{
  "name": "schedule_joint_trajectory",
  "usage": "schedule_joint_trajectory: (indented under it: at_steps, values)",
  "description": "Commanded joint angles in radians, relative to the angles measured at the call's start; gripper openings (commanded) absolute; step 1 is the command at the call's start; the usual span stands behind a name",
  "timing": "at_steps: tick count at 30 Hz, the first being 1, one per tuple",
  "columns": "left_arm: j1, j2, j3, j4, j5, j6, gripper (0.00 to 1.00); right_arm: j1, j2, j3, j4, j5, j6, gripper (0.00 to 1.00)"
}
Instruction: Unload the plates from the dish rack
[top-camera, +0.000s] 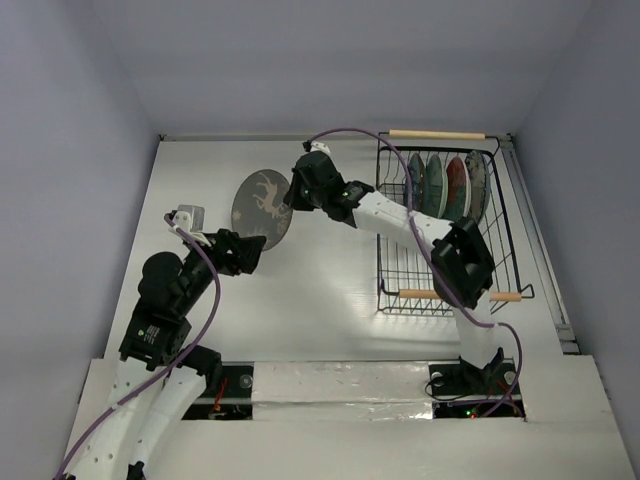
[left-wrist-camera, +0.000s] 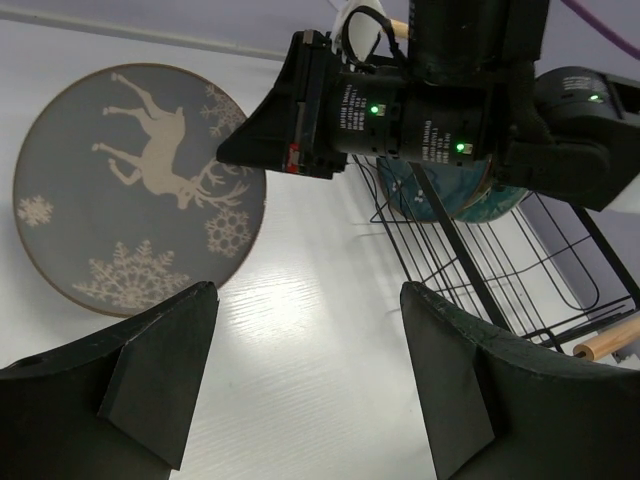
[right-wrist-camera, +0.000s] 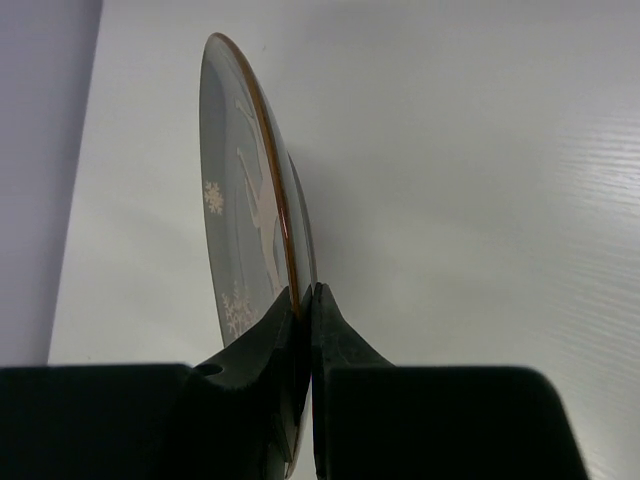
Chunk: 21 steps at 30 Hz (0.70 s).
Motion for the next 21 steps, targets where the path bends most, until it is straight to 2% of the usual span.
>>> schedule_joint_trajectory:
  at_steps: [1, 7, 13, 17, 21]
  values:
    - [-0.005, 0.0, -0.003, 0.031, -0.003, -0.002, 0.71, -0.001, 0.016, -0.012, 0.248, -0.031, 0.101, 0.0]
    - [-0.005, 0.005, -0.003, 0.032, 0.002, -0.002, 0.71, -0.001, 0.05, -0.097, 0.293, -0.002, 0.135, 0.02]
    - [-0.005, 0.008, -0.003, 0.031, 0.002, -0.003, 0.71, -0.001, 0.041, -0.195, 0.295, 0.038, 0.159, 0.19]
    - [-0.005, 0.008, -0.003, 0.031, 0.002, -0.002, 0.71, -0.001, 0.042, -0.24, 0.288, 0.047, 0.159, 0.37]
    - [-0.005, 0.005, 0.001, 0.026, -0.005, 0.001, 0.71, -0.001, 0.059, -0.257, 0.253, 0.064, 0.149, 0.45]
